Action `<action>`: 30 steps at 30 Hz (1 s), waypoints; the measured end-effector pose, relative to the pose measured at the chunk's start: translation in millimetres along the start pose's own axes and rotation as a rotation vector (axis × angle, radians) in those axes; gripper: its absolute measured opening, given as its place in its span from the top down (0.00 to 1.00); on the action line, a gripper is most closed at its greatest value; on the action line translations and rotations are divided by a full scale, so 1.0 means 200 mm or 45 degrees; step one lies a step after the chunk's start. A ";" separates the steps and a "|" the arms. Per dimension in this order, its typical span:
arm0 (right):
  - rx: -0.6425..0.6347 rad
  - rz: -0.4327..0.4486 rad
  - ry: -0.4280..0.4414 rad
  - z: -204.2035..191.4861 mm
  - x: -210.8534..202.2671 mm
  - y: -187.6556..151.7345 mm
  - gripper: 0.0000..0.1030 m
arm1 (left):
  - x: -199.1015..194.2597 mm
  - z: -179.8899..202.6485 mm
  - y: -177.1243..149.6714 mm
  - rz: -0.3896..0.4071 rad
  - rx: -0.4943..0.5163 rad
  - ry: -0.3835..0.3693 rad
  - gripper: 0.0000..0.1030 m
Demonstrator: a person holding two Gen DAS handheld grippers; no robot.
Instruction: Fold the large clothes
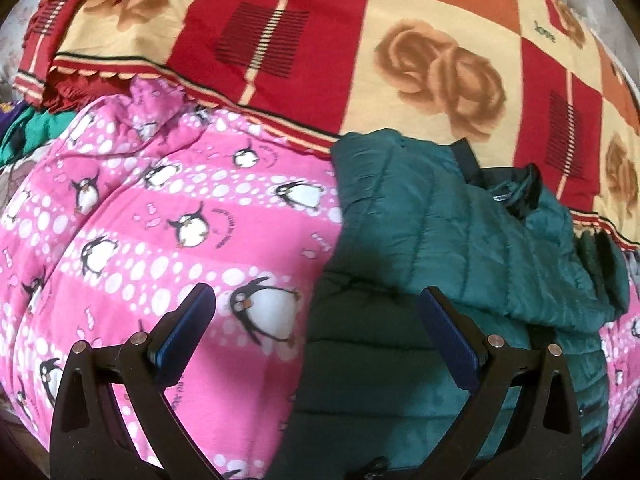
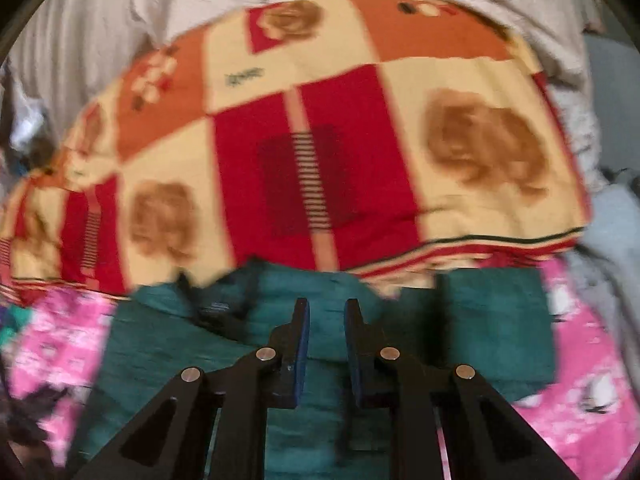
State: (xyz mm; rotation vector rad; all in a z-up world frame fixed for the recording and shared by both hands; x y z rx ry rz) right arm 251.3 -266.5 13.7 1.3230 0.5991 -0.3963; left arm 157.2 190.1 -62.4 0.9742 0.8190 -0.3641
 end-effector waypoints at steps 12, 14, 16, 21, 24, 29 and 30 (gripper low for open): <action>-0.215 -0.135 -0.088 0.35 0.11 -0.30 0.33 | 0.11 0.21 -0.11 -0.086 0.083 -0.027 0.01; -0.338 -0.146 -0.075 0.28 0.16 -0.29 0.33 | 0.12 0.24 -0.13 -0.083 0.114 -0.008 0.01; -0.476 -0.190 -0.055 0.21 0.26 -0.29 0.33 | 0.14 0.27 -0.14 -0.078 0.144 0.004 0.01; -0.717 -0.357 -0.202 0.18 0.53 -0.32 0.33 | 0.16 0.30 -0.13 -0.083 0.174 0.010 0.01; -0.693 -0.467 -0.245 0.25 0.63 -0.35 0.54 | 0.18 0.31 -0.12 -0.090 0.160 0.003 0.01; -0.442 -0.311 -0.134 0.35 0.49 -0.31 0.85 | 0.16 0.32 -0.11 -0.086 0.153 -0.007 0.01; -0.401 -0.278 -0.121 0.36 0.43 -0.29 0.86 | 0.16 0.32 -0.12 -0.082 0.158 -0.007 0.01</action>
Point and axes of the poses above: each gripper's, at about its wrist camera, not at the fingertips, and x roughly the way its jaws point, z to its right, y to its top, the point moved 3 cm from there along x, roughly the way its jaws point, and after that the axes turned 14 degrees about -x, right-handed, at the moved point
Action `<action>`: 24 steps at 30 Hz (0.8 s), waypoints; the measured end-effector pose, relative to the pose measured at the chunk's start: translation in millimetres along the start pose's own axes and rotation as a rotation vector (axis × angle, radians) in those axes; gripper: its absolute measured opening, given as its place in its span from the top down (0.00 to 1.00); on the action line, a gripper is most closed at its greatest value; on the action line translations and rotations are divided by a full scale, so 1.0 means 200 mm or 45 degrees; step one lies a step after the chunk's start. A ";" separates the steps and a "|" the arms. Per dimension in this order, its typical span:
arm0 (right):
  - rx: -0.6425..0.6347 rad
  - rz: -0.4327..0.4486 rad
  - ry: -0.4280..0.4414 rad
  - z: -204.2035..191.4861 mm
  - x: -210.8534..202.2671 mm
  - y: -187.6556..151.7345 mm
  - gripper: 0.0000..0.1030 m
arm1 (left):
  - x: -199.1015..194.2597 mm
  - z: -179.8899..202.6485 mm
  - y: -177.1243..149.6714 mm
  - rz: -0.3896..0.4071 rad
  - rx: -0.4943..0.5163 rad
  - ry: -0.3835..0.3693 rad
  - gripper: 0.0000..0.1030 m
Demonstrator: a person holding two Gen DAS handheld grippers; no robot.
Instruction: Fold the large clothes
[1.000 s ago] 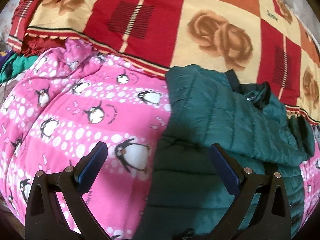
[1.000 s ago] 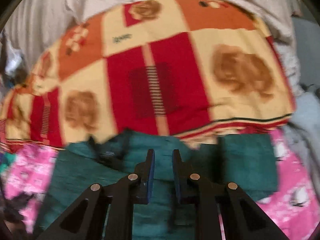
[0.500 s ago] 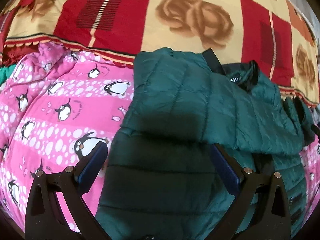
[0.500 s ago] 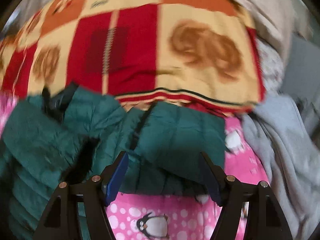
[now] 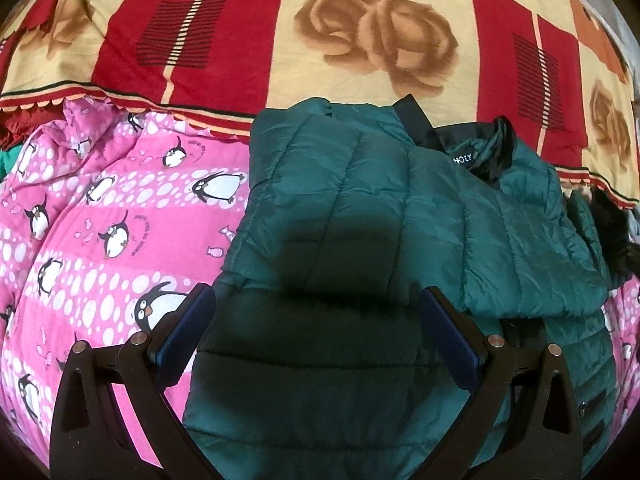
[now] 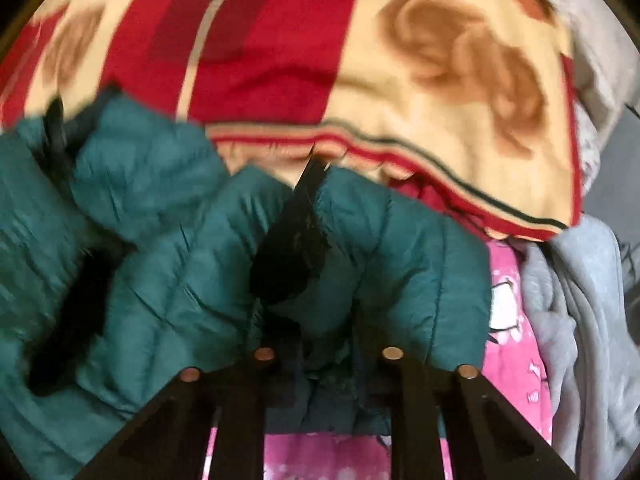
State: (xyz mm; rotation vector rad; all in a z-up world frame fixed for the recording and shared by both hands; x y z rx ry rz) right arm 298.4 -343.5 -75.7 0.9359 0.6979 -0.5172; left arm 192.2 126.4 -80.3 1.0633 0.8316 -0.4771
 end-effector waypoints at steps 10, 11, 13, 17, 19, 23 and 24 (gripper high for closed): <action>0.210 0.233 0.240 -0.25 -0.53 0.23 0.87 | -0.08 -0.14 0.03 0.102 -0.021 0.094 0.01; 0.226 0.247 0.281 -0.31 -0.57 0.26 0.87 | -0.09 -0.16 0.04 0.115 -0.027 0.117 0.01; 0.245 0.269 0.378 -0.46 -0.62 0.34 0.87 | -0.11 -0.22 0.06 0.130 -0.048 0.129 0.01; 0.220 0.288 0.504 -0.75 -0.62 0.52 0.87 | -0.13 -0.31 0.09 0.155 -0.089 0.164 0.01; 0.185 0.292 0.546 -0.92 -0.59 0.59 0.87 | -0.13 -0.34 0.11 0.154 -0.117 0.159 0.01; 0.139 0.285 0.605 -1.18 -0.46 0.65 0.87 | -0.12 -0.36 0.12 0.142 -0.142 0.149 0.01; 0.131 0.276 0.617 -1.21 -0.41 0.65 0.87 | -0.12 -0.35 0.12 0.136 -0.144 0.141 0.01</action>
Point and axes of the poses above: each gripper's, at about its wrist camera, not at the fingertips, and x roughly the way its jaws point, z to its right, y to its top, the point moved 3 cm from there along x, roughly the way its jaws point, and after that the axes turned 14 degrees about -x, right-handed, at the moved point
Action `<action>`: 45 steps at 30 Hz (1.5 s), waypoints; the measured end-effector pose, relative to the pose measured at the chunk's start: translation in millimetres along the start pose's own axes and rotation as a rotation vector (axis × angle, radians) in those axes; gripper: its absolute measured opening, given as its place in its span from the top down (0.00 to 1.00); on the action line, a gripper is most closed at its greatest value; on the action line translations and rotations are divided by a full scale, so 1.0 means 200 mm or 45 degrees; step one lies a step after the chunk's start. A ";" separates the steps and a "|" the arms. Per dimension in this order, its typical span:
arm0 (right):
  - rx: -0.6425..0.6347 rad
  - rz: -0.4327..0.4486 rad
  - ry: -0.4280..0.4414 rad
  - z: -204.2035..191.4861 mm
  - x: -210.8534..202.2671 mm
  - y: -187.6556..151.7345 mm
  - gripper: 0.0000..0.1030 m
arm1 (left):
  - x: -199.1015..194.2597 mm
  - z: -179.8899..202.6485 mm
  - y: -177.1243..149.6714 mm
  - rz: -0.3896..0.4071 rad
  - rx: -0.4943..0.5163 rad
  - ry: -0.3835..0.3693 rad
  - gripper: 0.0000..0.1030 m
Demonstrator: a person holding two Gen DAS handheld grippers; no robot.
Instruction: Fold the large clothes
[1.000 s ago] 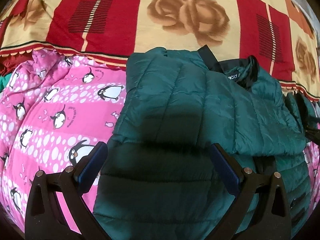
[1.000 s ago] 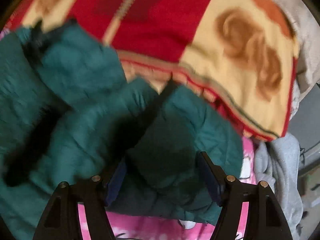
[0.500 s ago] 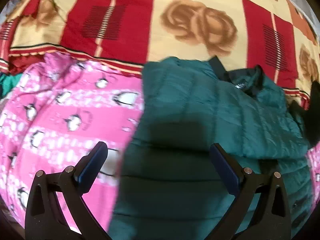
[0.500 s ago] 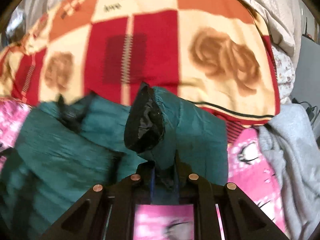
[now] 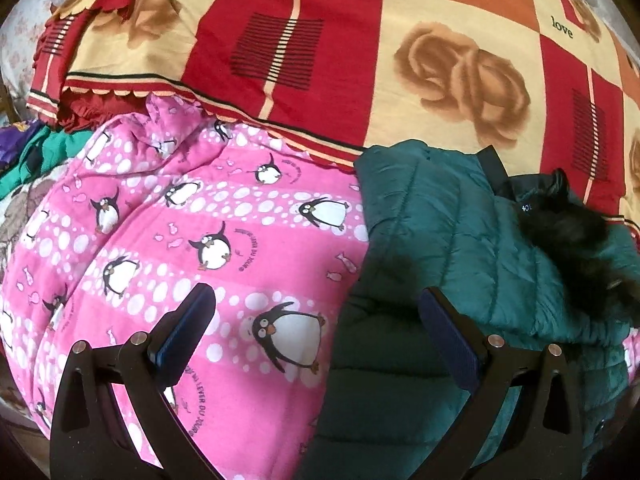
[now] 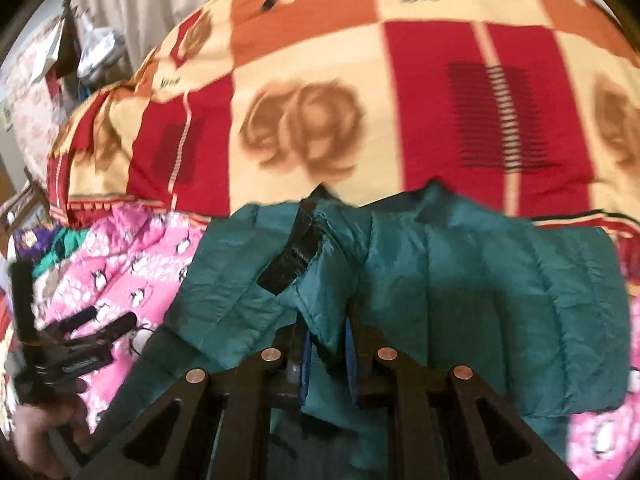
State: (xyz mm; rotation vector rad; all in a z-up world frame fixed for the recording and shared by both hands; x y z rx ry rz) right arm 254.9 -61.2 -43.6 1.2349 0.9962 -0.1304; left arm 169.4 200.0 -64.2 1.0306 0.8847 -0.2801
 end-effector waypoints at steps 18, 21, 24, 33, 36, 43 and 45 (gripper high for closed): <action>-0.173 -0.093 -0.203 0.22 -0.31 -0.33 0.50 | -0.01 0.46 -0.15 -0.039 0.140 -0.311 0.01; -0.056 -0.062 -0.341 0.42 -0.42 -0.42 0.50 | -0.02 0.61 -0.17 -0.051 0.206 -0.454 0.01; 0.246 -0.076 -0.419 0.68 -0.51 -0.53 0.50 | -0.03 0.76 -0.18 -0.034 0.271 -0.618 0.01; 0.500 -0.047 -0.365 0.95 -0.64 -0.62 0.50 | 0.10 0.93 -0.19 -0.201 0.250 -0.790 0.39; 0.549 -0.041 -0.340 0.98 -0.65 -0.64 0.50 | 0.14 0.92 -0.20 -0.209 0.226 -0.745 0.76; 0.657 -0.049 -0.379 1.05 -0.66 -0.70 0.50 | -0.03 0.87 -0.17 -0.146 0.240 -0.851 0.87; 0.684 -0.052 -0.393 1.07 -0.66 -0.72 0.50 | -0.12 0.83 -0.13 -0.086 0.230 -0.885 0.87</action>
Point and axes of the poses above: each gripper's, at about its wrist camera, not at the fingertips, and x roughly the way its jaws point, z to its right, y to its top, the point moved 3 cm from there along x, roughly the way its jaws point, and after that the axes turned 14 degrees about -x, right-handed, at the moved point
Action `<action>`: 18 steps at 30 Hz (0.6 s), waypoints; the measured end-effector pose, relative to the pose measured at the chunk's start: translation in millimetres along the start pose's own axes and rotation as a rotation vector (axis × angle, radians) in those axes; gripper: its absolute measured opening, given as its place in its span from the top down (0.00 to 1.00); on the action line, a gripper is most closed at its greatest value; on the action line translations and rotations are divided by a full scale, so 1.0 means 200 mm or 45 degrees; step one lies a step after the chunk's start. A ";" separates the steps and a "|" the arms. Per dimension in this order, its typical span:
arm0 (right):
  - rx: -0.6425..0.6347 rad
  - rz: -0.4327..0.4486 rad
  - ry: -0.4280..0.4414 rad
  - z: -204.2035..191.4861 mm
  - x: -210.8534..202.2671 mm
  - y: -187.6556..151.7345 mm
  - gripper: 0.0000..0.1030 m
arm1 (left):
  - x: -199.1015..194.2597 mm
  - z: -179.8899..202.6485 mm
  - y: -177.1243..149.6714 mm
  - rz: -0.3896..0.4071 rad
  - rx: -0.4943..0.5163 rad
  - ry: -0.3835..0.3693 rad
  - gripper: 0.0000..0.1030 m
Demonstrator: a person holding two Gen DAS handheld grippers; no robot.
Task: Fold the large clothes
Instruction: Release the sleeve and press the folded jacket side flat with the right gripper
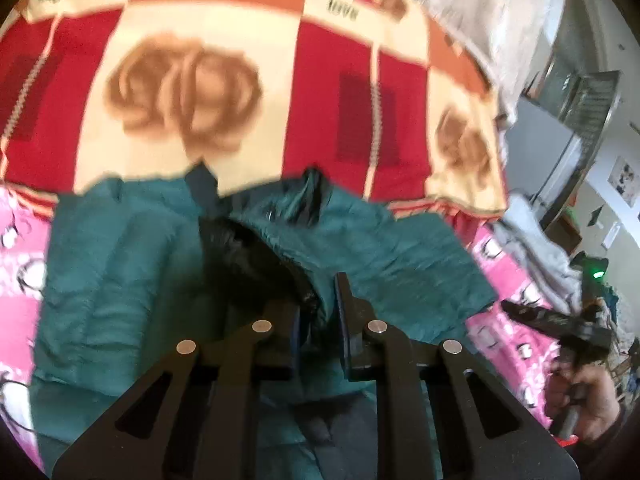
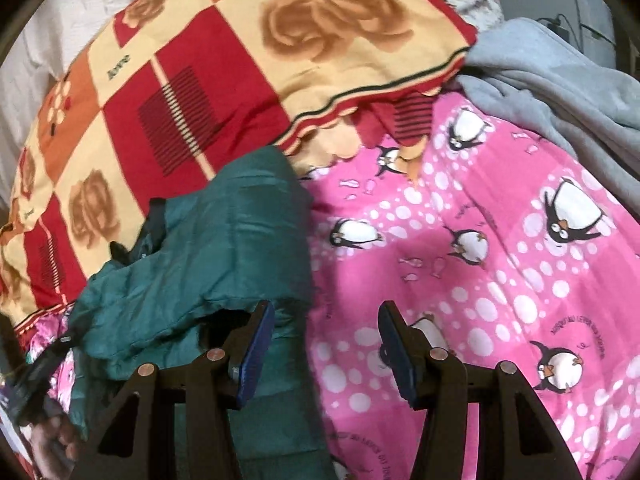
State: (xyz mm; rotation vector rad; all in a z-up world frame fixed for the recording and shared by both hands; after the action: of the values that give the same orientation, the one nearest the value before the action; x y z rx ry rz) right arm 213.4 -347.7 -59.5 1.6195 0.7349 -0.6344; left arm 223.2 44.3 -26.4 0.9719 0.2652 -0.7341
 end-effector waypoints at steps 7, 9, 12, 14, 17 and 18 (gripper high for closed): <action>0.002 -0.008 0.000 -0.02 0.02 0.00 0.50 | -0.29 -0.19 0.16 0.213 -0.083 0.080 0.87; -0.017 -0.004 0.000 -0.03 0.02 0.00 0.50 | -0.33 -0.30 0.18 0.210 -0.152 0.125 0.87; -0.044 0.007 -0.014 -0.05 0.02 0.01 0.50 | -0.28 -0.46 0.14 0.096 -0.220 0.246 0.87; -0.067 0.024 -0.025 -0.06 0.01 0.02 0.50 | -0.24 -0.51 0.10 0.029 -0.261 0.275 0.86; -0.110 0.073 -0.019 -0.10 0.00 0.04 0.50 | -0.26 -0.53 0.10 0.042 -0.300 0.297 0.86; -0.124 0.097 -0.018 -0.12 -0.01 0.05 0.50 | -0.31 -0.53 0.12 0.104 -0.297 0.320 0.86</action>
State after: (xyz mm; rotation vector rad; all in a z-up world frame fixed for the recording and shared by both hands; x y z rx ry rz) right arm 220.3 -325.1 -47.6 1.5445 0.6803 -0.5469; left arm 206.4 167.5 -36.9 0.8464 0.5164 -0.4933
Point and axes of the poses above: each gripper's, at about its wrist camera, not at the fingertips, and x roughly the way its jaws point, z to its right, y to its top, the point moved 3 cm from there along x, roughly the way its jaws point, and after that the axes turned 14 degrees about -x, right-handed, at the moved point
